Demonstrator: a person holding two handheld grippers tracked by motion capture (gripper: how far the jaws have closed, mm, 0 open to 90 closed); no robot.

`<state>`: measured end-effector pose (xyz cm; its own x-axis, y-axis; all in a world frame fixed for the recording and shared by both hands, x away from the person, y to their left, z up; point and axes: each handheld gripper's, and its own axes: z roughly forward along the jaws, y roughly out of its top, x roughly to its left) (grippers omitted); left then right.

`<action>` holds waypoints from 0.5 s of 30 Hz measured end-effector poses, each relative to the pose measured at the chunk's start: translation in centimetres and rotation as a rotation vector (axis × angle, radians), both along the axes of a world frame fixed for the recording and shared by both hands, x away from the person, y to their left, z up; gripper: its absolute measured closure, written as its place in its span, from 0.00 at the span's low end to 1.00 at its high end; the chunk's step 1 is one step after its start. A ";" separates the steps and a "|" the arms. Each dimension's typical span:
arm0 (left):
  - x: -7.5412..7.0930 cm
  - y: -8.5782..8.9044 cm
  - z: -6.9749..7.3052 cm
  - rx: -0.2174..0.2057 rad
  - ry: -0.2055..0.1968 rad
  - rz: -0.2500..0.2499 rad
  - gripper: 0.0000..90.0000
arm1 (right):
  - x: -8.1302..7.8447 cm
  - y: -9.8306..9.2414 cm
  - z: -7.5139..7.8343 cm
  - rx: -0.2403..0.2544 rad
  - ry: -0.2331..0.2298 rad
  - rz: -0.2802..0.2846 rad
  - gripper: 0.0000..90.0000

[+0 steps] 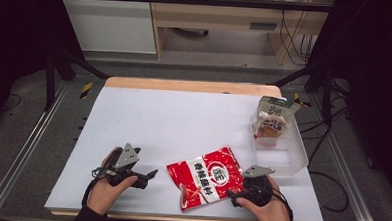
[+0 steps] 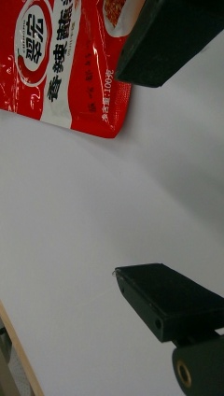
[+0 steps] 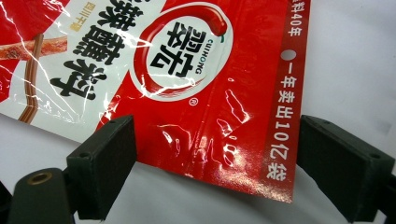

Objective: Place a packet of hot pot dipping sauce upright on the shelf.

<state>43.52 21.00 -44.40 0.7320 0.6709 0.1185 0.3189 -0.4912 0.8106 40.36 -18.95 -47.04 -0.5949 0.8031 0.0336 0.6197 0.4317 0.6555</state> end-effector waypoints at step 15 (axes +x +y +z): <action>0.0 -0.1 0.0 0.002 0.002 -0.006 0.07 | -0.6 0.4 1.6 0.112 -0.047 0.029 0.30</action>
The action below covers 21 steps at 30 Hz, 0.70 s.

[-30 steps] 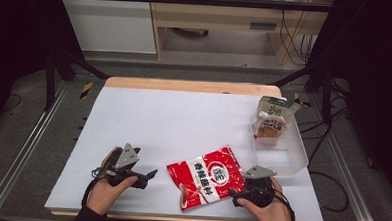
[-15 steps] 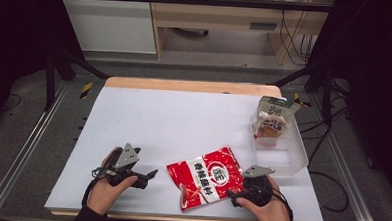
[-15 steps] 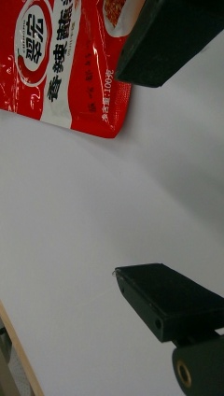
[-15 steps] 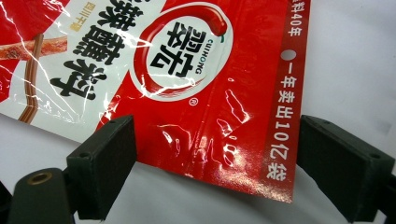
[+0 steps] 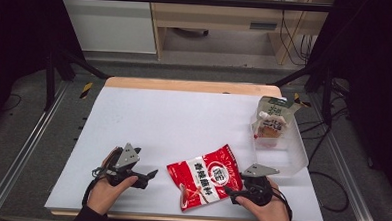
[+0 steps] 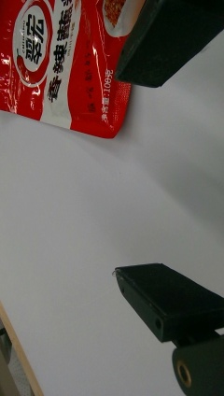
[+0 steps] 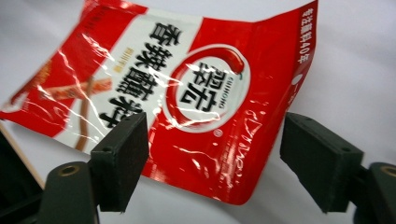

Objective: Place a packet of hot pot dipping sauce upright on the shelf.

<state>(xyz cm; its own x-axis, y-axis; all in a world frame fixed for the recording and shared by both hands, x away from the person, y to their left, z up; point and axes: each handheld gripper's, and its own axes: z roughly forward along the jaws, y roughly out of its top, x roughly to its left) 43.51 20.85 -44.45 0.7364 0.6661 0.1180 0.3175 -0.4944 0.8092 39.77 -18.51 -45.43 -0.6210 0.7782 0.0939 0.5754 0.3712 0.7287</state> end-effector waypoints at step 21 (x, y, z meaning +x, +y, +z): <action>0.0 0.2 0.0 0.013 0.002 0.001 0.07 | 1.1 1.2 1.2 -0.075 -0.004 0.053 0.85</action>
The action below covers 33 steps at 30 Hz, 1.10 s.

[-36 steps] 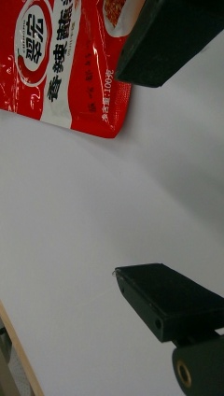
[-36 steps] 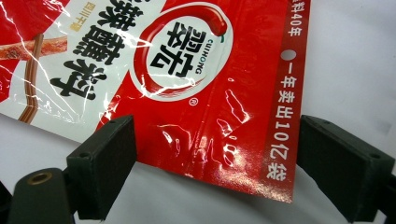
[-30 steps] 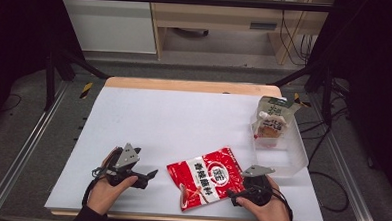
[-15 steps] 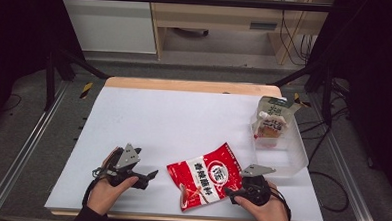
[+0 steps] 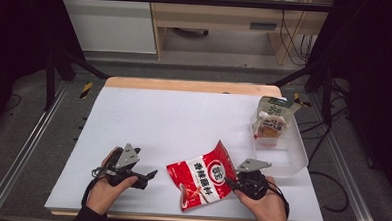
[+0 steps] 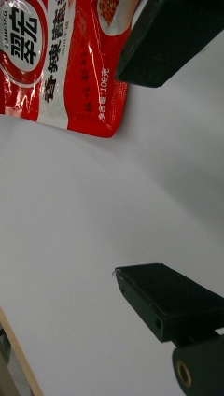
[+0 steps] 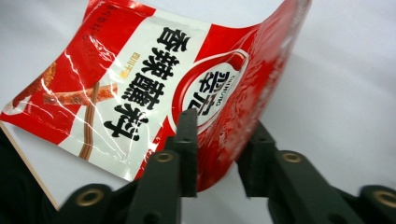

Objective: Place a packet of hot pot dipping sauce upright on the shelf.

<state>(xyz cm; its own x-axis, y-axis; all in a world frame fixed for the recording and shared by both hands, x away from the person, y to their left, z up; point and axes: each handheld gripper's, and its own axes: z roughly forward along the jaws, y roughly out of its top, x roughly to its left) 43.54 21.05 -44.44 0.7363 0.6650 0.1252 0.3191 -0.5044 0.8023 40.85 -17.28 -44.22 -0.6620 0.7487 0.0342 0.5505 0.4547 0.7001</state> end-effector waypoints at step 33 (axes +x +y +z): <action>0.7 1.7 3.4 -0.009 -0.020 -0.034 0.08 | 5.3 6.7 8.2 -0.075 -0.201 0.239 1.00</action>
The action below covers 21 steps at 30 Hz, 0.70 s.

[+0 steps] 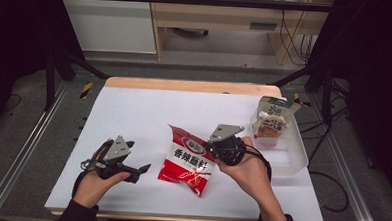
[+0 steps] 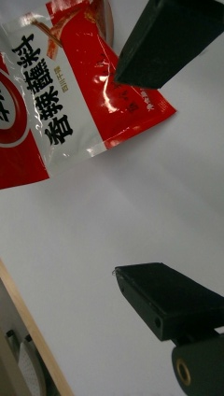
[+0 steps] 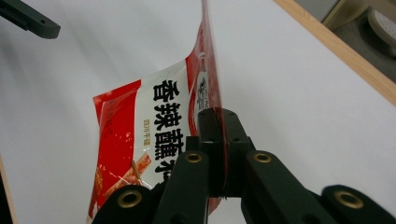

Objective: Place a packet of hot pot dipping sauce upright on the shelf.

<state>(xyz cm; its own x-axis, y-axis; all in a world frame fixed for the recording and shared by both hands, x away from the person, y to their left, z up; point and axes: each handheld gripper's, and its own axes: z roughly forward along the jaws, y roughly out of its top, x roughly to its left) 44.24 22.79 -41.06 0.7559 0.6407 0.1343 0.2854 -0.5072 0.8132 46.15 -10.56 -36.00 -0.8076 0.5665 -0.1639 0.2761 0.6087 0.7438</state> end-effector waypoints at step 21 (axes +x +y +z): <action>0.8 -0.4 5.4 0.007 -0.074 -0.037 0.21 | 0.2 1.6 3.1 0.034 -0.029 0.148 1.00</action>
